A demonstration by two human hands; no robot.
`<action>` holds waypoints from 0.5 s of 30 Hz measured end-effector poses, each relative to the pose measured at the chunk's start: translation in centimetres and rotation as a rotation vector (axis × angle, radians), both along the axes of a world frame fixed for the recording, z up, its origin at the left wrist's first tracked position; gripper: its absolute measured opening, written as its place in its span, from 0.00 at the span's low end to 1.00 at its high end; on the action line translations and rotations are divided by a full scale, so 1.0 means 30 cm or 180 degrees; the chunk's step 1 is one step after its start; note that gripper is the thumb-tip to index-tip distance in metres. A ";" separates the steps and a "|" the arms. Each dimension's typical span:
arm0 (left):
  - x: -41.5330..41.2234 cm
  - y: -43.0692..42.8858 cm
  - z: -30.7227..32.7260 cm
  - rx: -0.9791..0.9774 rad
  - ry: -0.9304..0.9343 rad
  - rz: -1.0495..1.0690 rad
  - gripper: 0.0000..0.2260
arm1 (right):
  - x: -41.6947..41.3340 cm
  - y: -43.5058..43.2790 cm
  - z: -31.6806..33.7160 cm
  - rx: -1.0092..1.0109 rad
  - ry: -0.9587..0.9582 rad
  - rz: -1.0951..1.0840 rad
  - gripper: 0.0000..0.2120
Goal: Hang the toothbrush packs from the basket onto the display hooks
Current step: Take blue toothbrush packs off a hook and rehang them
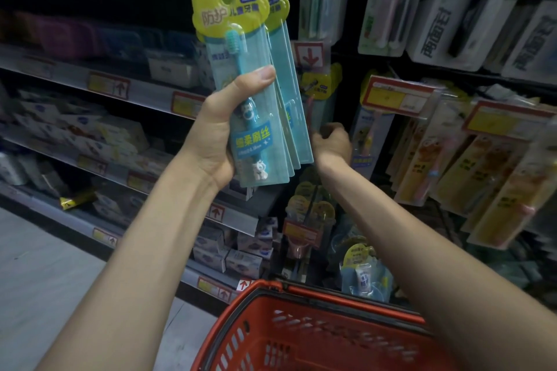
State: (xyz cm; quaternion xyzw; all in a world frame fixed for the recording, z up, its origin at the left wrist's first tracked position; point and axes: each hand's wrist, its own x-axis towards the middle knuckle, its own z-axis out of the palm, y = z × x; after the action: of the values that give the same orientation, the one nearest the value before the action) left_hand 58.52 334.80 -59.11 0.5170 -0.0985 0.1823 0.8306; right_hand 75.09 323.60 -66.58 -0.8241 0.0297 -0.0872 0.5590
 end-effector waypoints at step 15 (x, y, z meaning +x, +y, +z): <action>0.017 -0.005 -0.013 -0.0042 0.0225 0.0164 0.14 | -0.461 -0.122 0.188 0.0860 -0.1499 0.0721 0.06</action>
State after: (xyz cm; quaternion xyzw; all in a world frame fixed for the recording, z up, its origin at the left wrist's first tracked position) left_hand 59.04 334.64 -59.51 0.5200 -0.0545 0.1859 0.8319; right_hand 61.25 319.95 -60.93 -0.6973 -0.1816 -0.2084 0.6613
